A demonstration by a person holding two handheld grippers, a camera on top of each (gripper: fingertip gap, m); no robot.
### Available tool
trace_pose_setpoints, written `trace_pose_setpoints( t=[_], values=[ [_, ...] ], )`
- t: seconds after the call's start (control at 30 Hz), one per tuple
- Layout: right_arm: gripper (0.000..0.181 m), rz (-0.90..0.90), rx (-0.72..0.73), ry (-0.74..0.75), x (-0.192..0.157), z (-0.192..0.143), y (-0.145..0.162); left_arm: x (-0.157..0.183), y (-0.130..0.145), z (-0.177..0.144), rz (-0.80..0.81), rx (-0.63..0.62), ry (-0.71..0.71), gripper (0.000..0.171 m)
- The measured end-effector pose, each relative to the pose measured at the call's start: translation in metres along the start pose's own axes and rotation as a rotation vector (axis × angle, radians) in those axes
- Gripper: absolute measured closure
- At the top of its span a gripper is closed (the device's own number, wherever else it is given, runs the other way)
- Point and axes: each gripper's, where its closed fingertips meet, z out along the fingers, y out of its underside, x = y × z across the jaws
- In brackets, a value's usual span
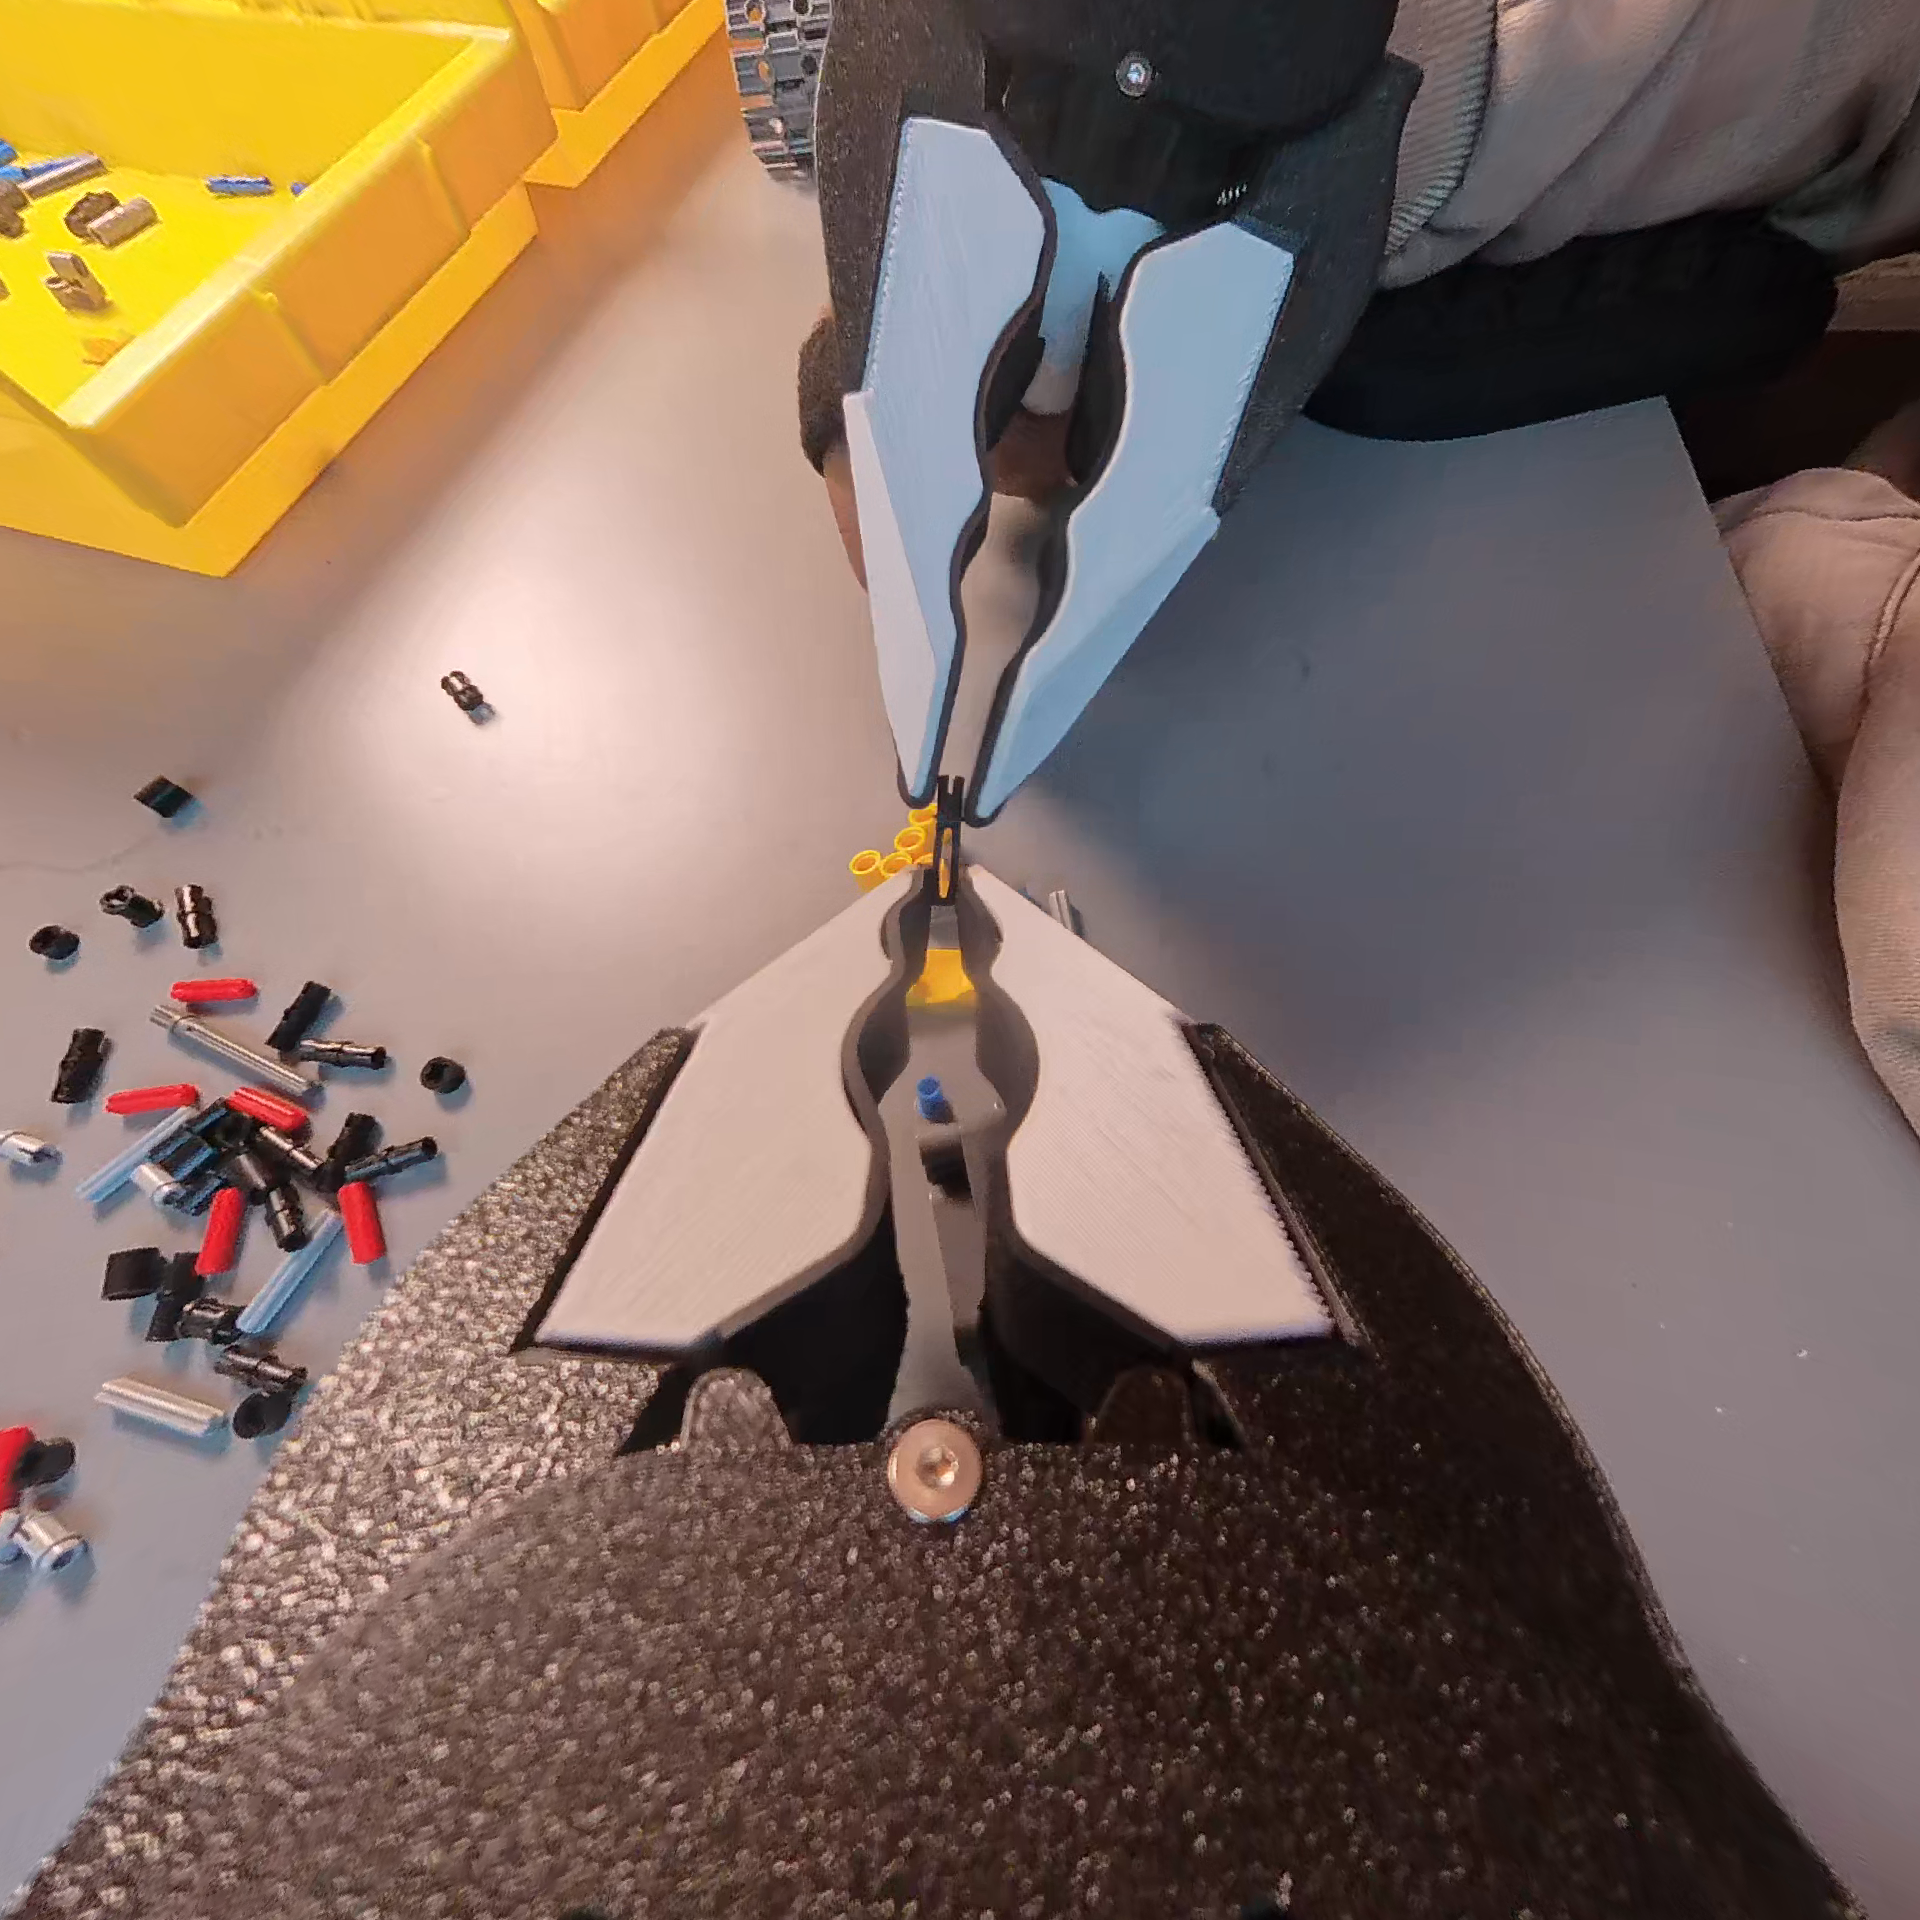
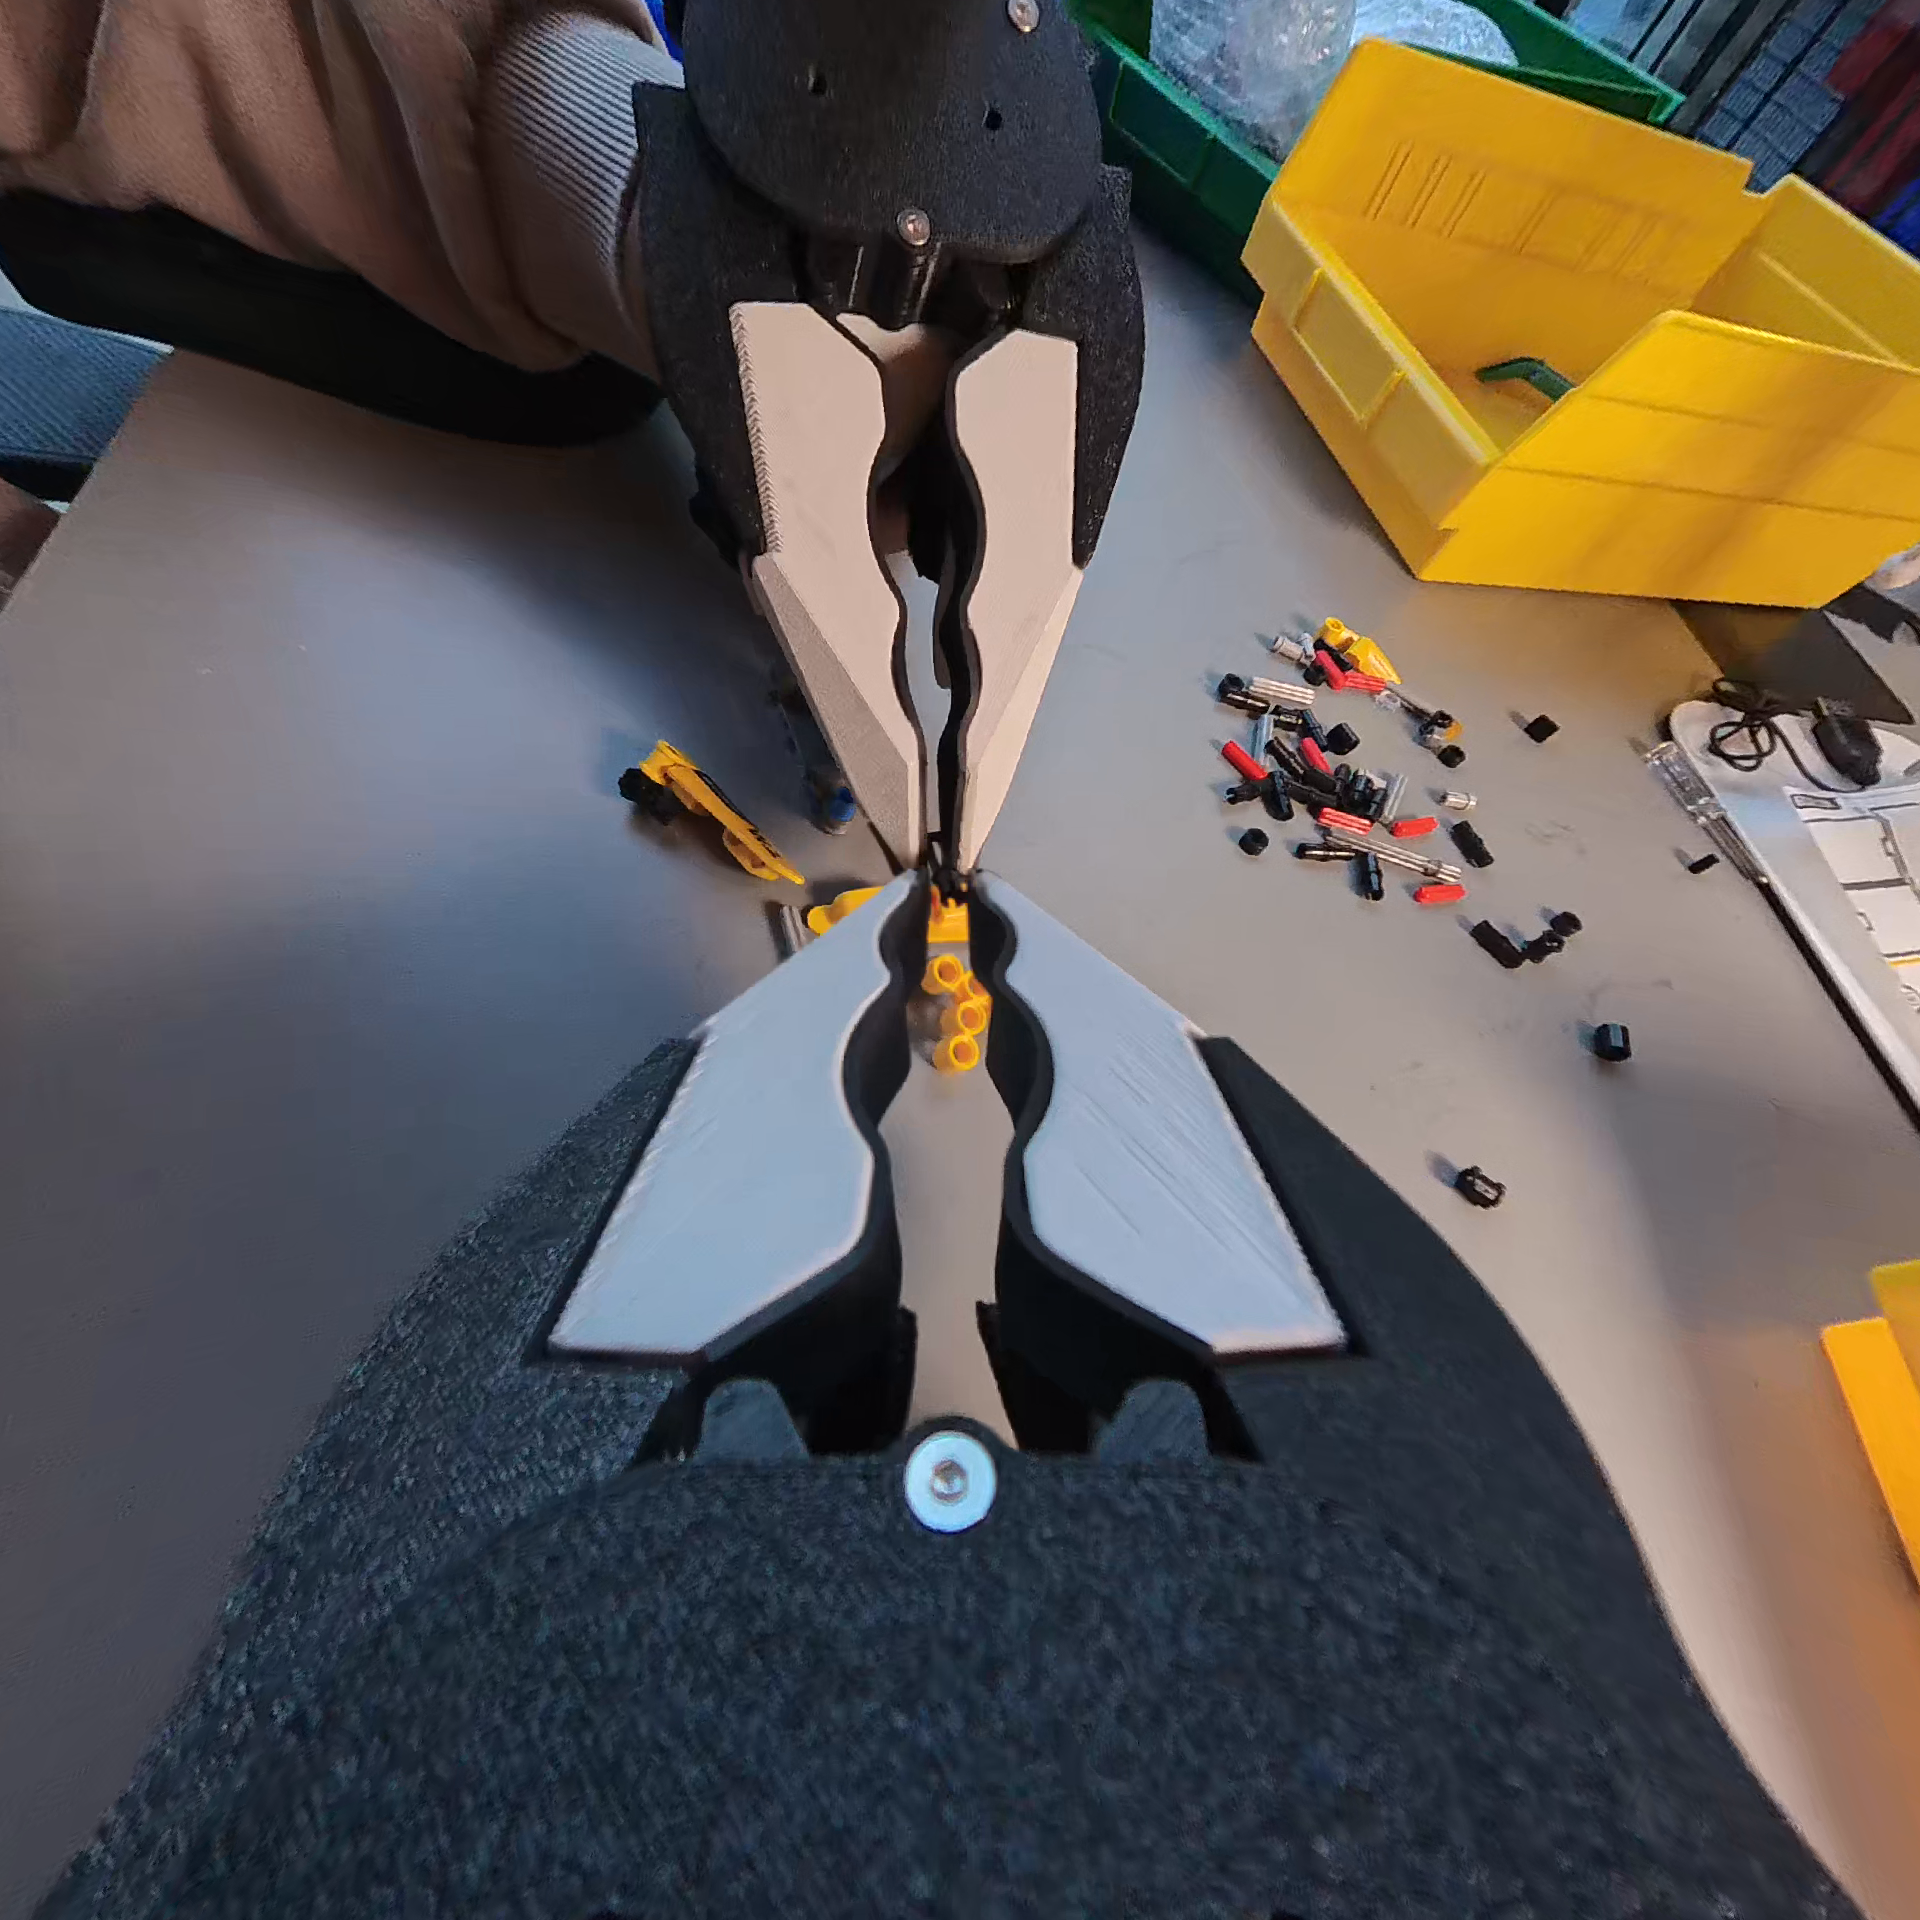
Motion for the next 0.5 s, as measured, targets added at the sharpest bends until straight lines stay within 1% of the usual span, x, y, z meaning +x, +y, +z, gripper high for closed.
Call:
trace_pose_setpoints(
  t=[0.07,0.13,0.17,0.2,0.23,0.27,0.3,0.33,0.37,0.43,0.47,0.5],
  values=[
    [0.179,-0.01,-0.003,-0.01,-0.002,-0.001,0.0,0.001,-0.001,0.0,0.001,0.007,0.003,0.167],
    [0.179,-0.008,0.005,0.0,0.002,-0.005,-0.004,-0.003,-0.006,-0.002,-0.003,0.038,-0.023,0.167],
    [0.179,-0.003,0.021,0.032,0.01,-0.011,-0.009,-0.007,-0.008,-0.004,-0.004,0.05,-0.045,0.163],
    [0.179,0.003,0.039,0.115,0.029,-0.024,-0.017,-0.011,-0.008,-0.007,-0.01,0.055,-0.066,0.157],
    [0.179,0.009,0.051,0.241,0.058,-0.044,-0.024,-0.015,-0.008,-0.009,-0.021,0.06,-0.088,0.152],
    [0.179,0.026,0.056,0.412,0.096,-0.075,-0.029,-0.019,-0.008,-0.011,-0.034,0.067,-0.102,0.151],
    [0.179,0.055,0.04,0.597,0.134,-0.113,-0.03,-0.022,-0.009,-0.013,-0.047,0.076,-0.113,0.15],
    [0.179,0.091,-0.008,0.777,0.17,-0.157,-0.023,-0.025,-0.01,-0.015,-0.06,0.086,-0.125,0.15],
    [0.179,0.125,-0.088,0.913,0.197,-0.196,-0.011,-0.028,-0.011,-0.016,-0.072,0.096,-0.134,0.149],
    [0.178,0.185,-0.312,1.097,0.235,-0.261,0.027,-0.031,-0.012,-0.018,-0.093,0.105,-0.145,0.147],
    [0.178,0.195,-0.397,1.167,0.25,-0.286,0.043,-0.032,-0.012,-0.018,-0.094,0.106,-0.153,0.145],
    [0.178,0.228,-0.485,1.191,0.261,-0.303,0.062,-0.033,-0.011,-0.018,-0.091,0.104,-0.159,0.145]
  ],
)
